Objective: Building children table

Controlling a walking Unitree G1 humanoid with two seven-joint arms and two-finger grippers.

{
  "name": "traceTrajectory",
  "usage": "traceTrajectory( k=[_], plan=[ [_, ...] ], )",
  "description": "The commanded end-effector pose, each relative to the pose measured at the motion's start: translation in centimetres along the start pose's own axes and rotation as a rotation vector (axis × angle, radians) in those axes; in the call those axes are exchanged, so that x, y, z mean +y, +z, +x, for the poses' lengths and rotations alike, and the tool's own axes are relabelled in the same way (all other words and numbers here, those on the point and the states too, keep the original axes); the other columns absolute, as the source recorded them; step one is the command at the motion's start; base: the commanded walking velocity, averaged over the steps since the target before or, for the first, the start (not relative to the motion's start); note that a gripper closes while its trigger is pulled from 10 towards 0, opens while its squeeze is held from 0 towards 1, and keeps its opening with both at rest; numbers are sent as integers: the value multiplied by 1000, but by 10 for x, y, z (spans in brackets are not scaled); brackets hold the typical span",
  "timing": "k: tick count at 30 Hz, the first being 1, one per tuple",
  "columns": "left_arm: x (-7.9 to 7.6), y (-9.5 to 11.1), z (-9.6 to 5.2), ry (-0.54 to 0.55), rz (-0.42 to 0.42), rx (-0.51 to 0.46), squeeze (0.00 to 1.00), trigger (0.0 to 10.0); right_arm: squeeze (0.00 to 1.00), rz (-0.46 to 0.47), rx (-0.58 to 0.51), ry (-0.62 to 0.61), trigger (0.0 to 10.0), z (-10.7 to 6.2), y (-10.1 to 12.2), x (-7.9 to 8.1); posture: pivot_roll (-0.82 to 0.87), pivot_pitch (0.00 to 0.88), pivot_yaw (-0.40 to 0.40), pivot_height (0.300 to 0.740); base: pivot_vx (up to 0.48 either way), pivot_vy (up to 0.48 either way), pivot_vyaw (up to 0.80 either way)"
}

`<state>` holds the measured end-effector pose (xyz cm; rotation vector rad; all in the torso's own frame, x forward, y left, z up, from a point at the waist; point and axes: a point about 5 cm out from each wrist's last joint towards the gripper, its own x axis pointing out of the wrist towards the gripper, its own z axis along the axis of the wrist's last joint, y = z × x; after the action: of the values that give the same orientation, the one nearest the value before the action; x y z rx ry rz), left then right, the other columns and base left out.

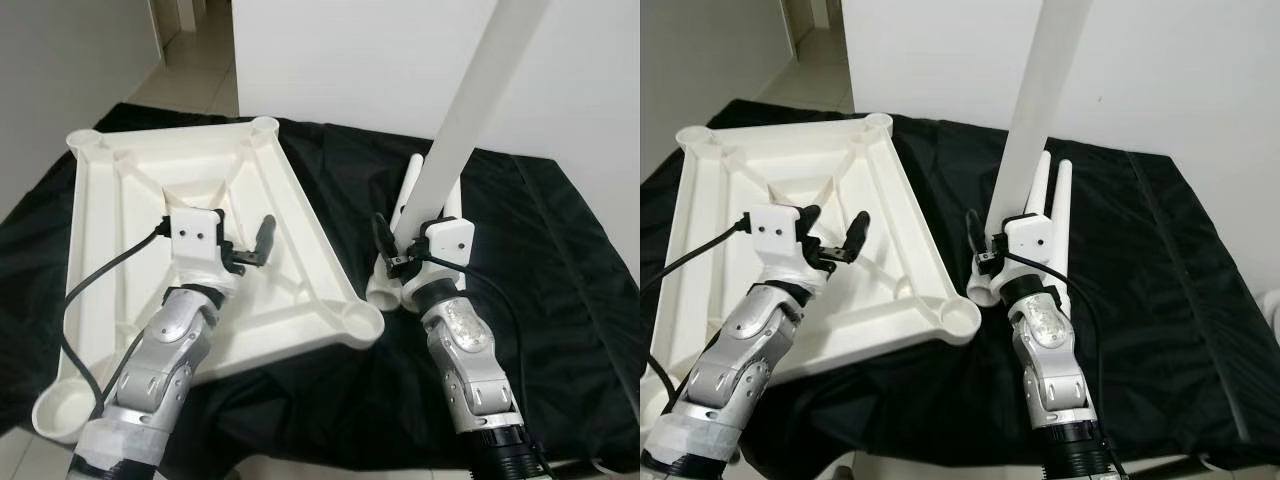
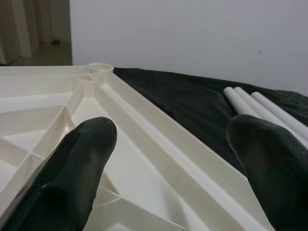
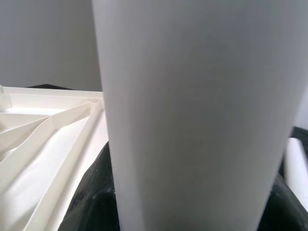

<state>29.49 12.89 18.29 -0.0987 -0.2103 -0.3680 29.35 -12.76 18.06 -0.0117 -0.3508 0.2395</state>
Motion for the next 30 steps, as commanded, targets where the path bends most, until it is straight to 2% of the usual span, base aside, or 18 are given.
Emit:
traceTrajectory(
  k=[1,2,6,7,9,12,14,16,23,30],
  plan=[
    [-6,2,-2,-58,-14,-3,0,10000,0,-5,3,-6,10000,-1,0,-2,88,66,-66,740,0,0,0],
    [-6,2,-2,-58,-14,-3,0,10000,0,-5,3,-6,10000,-1,0,-2,88,66,-66,740,0,0,0],
    [-23,0,-5,-238,-27,45,0,10000,0,-10,17,14,10000,-2,-1,0,87,73,-61,740,0,0,0],
    [-23,0,-5,-238,-27,45,0,10000,0,-10,17,14,10000,-2,-1,0,87,73,-61,740,0,0,0],
    [-31,-5,-9,-331,-10,98,0,10000,0,-6,45,27,10000,-2,-5,2,86,75,-61,740,0,0,0],
    [-37,-10,-11,-386,-3,157,0,10000,0,-11,79,51,10000,-1,-10,5,80,83,-52,740,0,0,0],
    [-43,-16,-15,-446,-17,225,0,10000,0,-56,113,97,10000,1,-15,9,70,89,-37,740,0,0,0],
    [-47,-16,-17,-486,-23,251,0,10000,0,-83,127,125,10000,4,-18,11,61,91,-25,740,0,0,0],
    [-54,-14,-20,-559,-12,283,0,10000,0,-100,127,181,10000,12,-21,14,64,92,-22,740,0,0,0],
    [-47,-8,-23,-566,-32,295,0,10000,0,-64,96,254,10000,24,-19,19,84,94,-31,740,0,0,0]
  ],
)
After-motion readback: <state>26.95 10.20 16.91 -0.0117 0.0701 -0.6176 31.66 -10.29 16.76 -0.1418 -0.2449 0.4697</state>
